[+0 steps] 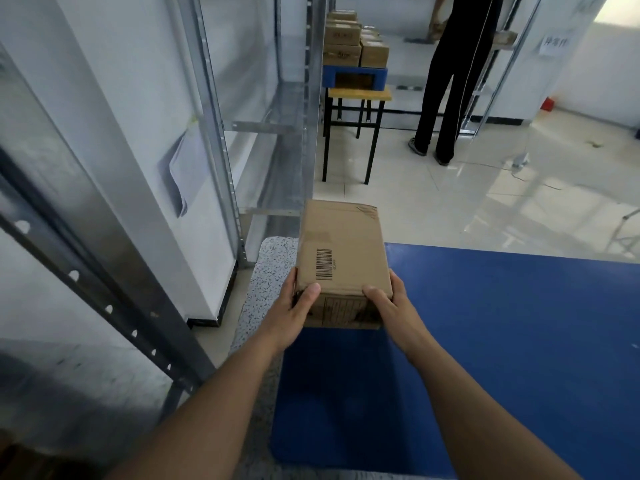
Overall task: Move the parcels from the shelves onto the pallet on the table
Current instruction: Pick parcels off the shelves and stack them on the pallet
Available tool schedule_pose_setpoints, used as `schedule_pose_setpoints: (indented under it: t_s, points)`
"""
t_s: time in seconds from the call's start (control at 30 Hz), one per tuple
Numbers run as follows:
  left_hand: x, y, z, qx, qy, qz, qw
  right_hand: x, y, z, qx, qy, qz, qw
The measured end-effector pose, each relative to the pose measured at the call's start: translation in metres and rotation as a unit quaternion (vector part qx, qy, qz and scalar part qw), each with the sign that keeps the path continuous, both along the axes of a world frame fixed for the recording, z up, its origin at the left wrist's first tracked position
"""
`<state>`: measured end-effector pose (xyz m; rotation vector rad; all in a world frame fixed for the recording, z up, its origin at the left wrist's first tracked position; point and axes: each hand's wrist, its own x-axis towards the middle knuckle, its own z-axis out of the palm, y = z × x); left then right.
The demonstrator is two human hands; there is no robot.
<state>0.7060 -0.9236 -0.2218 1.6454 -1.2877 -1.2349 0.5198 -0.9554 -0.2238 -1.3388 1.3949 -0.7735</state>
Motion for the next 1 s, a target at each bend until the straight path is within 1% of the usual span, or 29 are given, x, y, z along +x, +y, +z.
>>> schedule_pose_setpoints:
  t_s: [0.1, 0.17, 0.23, 0.3, 0.4, 0.57, 0.67, 0.8, 0.9, 1.0]
  points:
    - [-0.001, 0.005, 0.0, 0.021, 0.003, 0.018, 1.0, -0.004, 0.003, 0.004, 0.003, 0.021, -0.002, 1.0]
    - [-0.002, 0.009, 0.002, 0.003, -0.019, 0.049, 0.999, -0.007, 0.004, 0.009, -0.007, 0.069, -0.027, 0.997]
    - [-0.007, 0.023, 0.008, -0.037, -0.077, 0.088, 0.992, -0.012, 0.012, 0.017, -0.062, 0.128, -0.048, 0.989]
    - [-0.015, 0.043, 0.015, -0.093, -0.141, 0.124, 0.978, -0.018, 0.027, 0.025, -0.13, 0.183, -0.056, 0.973]
    - [-0.03, 0.079, 0.026, -0.15, -0.184, 0.158, 0.958, -0.023, 0.056, 0.033, -0.222, 0.215, -0.046, 0.95]
    - [-0.063, 0.149, 0.033, -0.191, -0.216, 0.215, 0.933, -0.029, 0.117, 0.035, -0.328, 0.216, 0.014, 0.919]
    - [-0.086, 0.196, 0.033, -0.185, -0.247, 0.237, 0.921, -0.038, 0.155, 0.032, -0.38, 0.207, 0.048, 0.9]
    - [-0.11, 0.26, 0.032, -0.179, -0.262, 0.279, 0.907, -0.051, 0.206, 0.03, -0.446, 0.176, 0.093, 0.873]
    - [-0.123, 0.307, 0.031, -0.15, -0.279, 0.322, 0.892, -0.058, 0.245, 0.03, -0.472, 0.151, 0.132, 0.858]
    - [-0.131, 0.35, 0.032, -0.137, -0.313, 0.337, 0.877, -0.058, 0.276, 0.031, -0.488, 0.128, 0.175, 0.845]
